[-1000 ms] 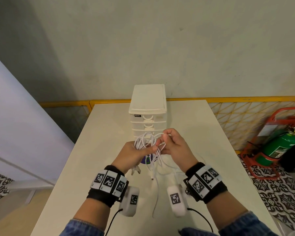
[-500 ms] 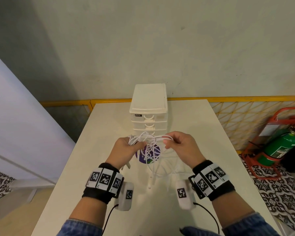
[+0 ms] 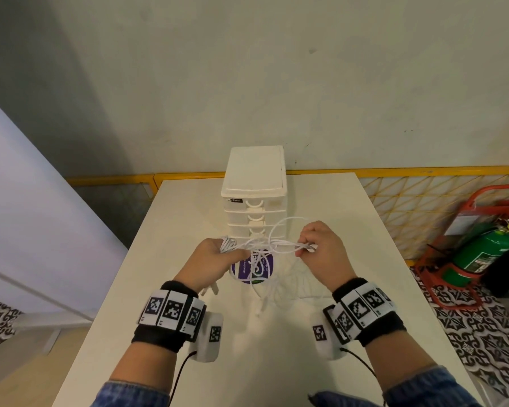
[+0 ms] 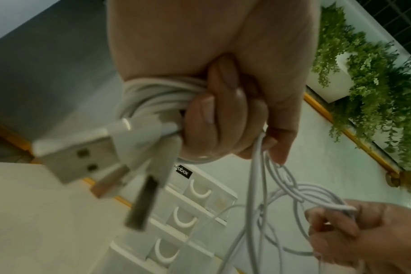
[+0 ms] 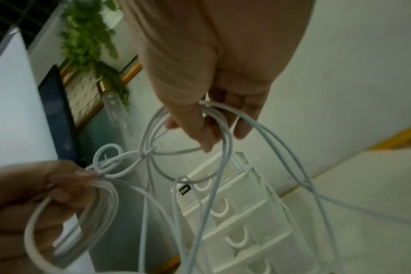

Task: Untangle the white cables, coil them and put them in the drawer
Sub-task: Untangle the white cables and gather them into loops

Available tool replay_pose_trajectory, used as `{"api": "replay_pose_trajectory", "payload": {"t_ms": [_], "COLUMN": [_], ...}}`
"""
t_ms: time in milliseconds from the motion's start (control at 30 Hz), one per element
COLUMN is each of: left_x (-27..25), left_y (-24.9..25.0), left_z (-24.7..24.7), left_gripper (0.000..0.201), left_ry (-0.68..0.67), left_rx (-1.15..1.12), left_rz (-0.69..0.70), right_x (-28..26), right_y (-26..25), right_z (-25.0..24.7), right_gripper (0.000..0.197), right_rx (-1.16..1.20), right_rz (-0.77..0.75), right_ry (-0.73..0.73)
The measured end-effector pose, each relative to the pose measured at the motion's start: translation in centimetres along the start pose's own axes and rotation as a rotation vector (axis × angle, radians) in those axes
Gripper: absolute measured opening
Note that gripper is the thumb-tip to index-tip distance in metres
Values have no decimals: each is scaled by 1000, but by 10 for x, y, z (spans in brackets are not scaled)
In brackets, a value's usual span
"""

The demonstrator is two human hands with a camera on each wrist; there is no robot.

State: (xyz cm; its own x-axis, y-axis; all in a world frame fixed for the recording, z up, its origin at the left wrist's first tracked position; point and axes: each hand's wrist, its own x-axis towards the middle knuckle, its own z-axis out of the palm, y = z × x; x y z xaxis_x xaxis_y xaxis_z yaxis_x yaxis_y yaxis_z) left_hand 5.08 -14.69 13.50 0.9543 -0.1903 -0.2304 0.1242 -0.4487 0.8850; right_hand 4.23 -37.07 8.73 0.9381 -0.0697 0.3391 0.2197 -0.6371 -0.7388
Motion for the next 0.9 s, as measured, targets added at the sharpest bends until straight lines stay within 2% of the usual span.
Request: {"api": "replay_pose_trajectory", "payload": {"t_ms": [67,133,200,267,300,367,500,533,600,700,767,900], "left_x": [3,5,5,4,3,4,4,4,4,3,4,7], "left_y": [-4,-7,-6,-4,-4,-4,-5,-5,-4,-4,-6,-17], "left_z": [-3,-2,2,6,8,9,13,14,15,10,2,-16], "left_gripper": [36,42,45,46,46,45,40,40,42,43,40,38], "left_ry": [4,2,-4,6,15,26,21,15,12,31,45,110], "left_rx": [-102,-214,-286,-323,-330,-347,-389,-395,-407,-421,-423,-366], "left_rz": [-5,10,29,45,53,71,122,133,150,153,135,80], "right_x": [1,-1,-2,-4,-7,-11,-20,-21,-24,-28,-29,-28], "right_y": [3,5,4,-1,-3,-9,-13,-13,-12,-4,10,33], "right_z": [1,4,9,13,15,16,19,20,23,26,25,9], "right_gripper": [24,21,20,12,17,25,10,17,35,37,38,32], "right_rx": [77,148,212,329,405,534,712,727,704,482,302,137], "right_rz": [27,133,260,351,388,449,495,494,477,470,447,346], "right_ry": [77,110,18,-150,-213,-266,-348,-372,-464,-569,-542,-357]}}
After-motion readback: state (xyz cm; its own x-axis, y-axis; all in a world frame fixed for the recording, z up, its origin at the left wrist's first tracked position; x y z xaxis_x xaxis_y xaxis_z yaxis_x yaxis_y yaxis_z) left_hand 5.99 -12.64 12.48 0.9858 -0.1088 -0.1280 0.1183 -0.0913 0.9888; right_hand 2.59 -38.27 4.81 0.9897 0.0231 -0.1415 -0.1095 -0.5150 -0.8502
